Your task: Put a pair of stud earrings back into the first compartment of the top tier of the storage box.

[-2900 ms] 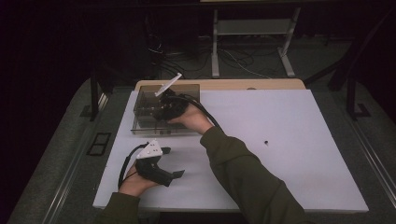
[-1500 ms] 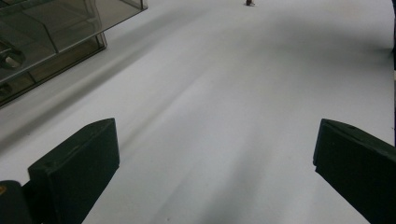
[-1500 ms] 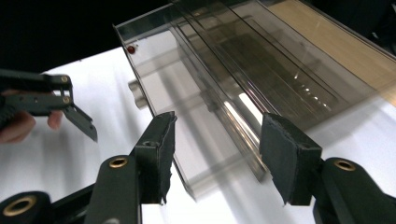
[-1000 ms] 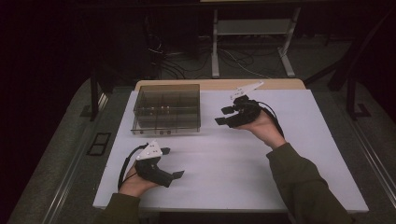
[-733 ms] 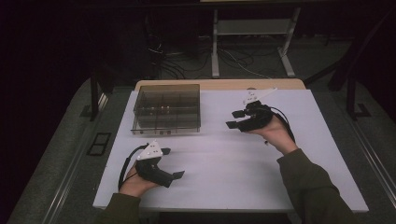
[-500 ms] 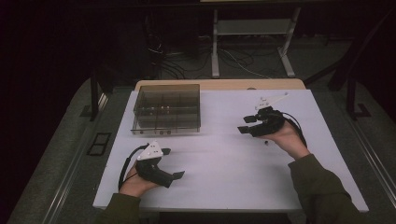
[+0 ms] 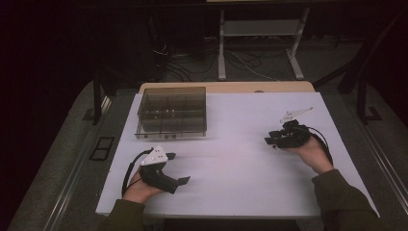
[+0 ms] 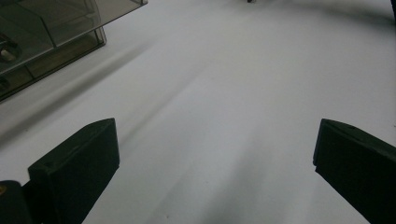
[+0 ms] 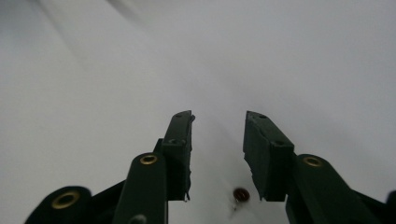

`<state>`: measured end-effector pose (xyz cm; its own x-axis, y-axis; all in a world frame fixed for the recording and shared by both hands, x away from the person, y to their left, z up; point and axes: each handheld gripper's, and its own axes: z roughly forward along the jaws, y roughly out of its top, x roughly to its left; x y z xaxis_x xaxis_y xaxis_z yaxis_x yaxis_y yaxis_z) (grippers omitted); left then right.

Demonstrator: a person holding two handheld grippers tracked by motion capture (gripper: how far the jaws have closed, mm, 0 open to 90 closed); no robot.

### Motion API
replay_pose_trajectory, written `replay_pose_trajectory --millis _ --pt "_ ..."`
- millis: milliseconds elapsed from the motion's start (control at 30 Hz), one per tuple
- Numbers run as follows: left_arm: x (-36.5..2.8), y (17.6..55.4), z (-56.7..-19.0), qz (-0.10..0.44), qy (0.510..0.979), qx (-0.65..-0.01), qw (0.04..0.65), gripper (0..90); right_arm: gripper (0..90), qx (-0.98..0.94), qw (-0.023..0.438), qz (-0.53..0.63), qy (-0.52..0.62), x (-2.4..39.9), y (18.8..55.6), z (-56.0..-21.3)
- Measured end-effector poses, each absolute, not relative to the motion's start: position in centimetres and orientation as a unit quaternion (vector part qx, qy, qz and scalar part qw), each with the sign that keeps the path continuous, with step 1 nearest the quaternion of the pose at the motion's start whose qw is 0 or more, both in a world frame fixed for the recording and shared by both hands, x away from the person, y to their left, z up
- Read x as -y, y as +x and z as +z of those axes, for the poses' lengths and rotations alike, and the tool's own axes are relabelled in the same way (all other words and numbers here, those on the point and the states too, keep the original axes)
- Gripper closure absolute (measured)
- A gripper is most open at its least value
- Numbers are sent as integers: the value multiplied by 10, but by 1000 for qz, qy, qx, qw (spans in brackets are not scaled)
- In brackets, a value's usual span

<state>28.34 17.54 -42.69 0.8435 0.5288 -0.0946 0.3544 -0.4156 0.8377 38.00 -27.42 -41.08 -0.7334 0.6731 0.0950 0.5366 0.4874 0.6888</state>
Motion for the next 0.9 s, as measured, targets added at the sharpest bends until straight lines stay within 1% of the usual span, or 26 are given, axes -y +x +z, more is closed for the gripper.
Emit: replay_pose_trajectory --millis 267,467,533,733,833,867,900 --pt "-175 283 -427 91 835 -264 473 0 703 -864 84 317 382 282 384 -430" --pt "-175 283 -427 91 835 -264 473 0 742 -871 78 297 383 283 385 -439" --pt "-175 283 -427 92 837 -262 472 0 777 -872 80 296 382 284 386 -439" --pt "-175 283 -426 92 837 -263 472 0 783 -870 70 308 378 283 386 -436" --pt "-175 283 -426 92 837 -263 471 0 783 -869 63 322 372 278 386 -429" --pt "-175 283 -426 92 837 -263 472 0 783 -871 68 326 361 272 387 -422" --pt "-175 283 -427 92 835 -264 474 0 783 -871 68 326 361 272 387 -422"
